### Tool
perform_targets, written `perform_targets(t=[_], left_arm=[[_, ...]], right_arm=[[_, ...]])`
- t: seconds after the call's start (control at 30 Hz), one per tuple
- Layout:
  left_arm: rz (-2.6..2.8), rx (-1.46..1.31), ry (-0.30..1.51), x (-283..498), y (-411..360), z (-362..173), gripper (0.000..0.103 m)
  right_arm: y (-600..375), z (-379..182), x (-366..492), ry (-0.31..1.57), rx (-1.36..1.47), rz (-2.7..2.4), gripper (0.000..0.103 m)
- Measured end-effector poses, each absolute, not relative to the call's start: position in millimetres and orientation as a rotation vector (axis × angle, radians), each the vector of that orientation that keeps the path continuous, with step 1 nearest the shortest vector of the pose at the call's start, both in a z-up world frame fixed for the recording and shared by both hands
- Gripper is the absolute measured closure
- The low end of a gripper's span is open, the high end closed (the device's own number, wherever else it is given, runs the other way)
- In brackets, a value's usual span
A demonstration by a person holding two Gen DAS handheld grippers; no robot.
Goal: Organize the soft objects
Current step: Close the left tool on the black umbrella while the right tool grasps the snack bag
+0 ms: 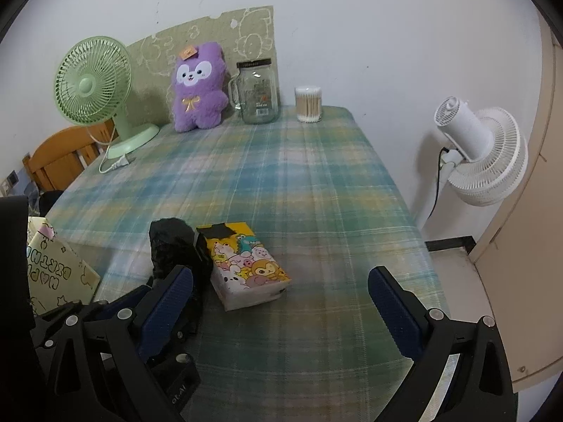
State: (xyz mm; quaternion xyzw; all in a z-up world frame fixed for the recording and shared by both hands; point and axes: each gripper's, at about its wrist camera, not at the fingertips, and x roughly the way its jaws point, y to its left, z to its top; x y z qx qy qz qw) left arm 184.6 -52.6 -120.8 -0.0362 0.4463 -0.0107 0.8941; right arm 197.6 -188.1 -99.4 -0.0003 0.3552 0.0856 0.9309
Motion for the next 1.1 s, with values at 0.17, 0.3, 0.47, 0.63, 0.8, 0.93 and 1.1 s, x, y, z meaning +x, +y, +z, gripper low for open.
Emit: perform_targets(t=[0.17, 0.3, 0.47, 0.63, 0.8, 0.93, 1.1], left_arm=[[0.024, -0.066, 0.915, 182.0, -46.8, -118.9, 0.069], [0.085, -0.053, 0.908, 181.6, -40.0, -117.7, 0.07], [0.129, -0.031, 0.897, 182.2, -35.8, -119.3, 0.07], [0.129, -0.025, 0.893, 184.2, -34.3, -122.2, 0.07], [0.124, -0.039, 0.898, 187.3, -31.6, -124.2, 0.07], [0.12, -0.029, 0.897, 186.7, -32.4, -125.1, 0.07], [0.11, -0.034, 0.902, 184.5, -30.4, -124.5, 0.07]], right_arm=[[-181.0, -101.3, 198.9, 0.732, 0.001, 0.207, 0.002], [-174.0, -102.7, 203.9, 0.734, -0.008, 0.234, 0.002], [-168.1, -112.4, 216.1, 0.772, -0.013, 0.247, 0.002], [-162.2, -121.2, 225.9, 0.811, -0.012, 0.255, 0.002], [-158.6, -128.8, 235.0, 0.842, -0.004, 0.257, 0.005], [-155.6, -133.2, 236.6, 0.868, -0.014, 0.26, 0.03], [-153.2, -131.6, 231.6, 0.872, -0.011, 0.284, 0.042]])
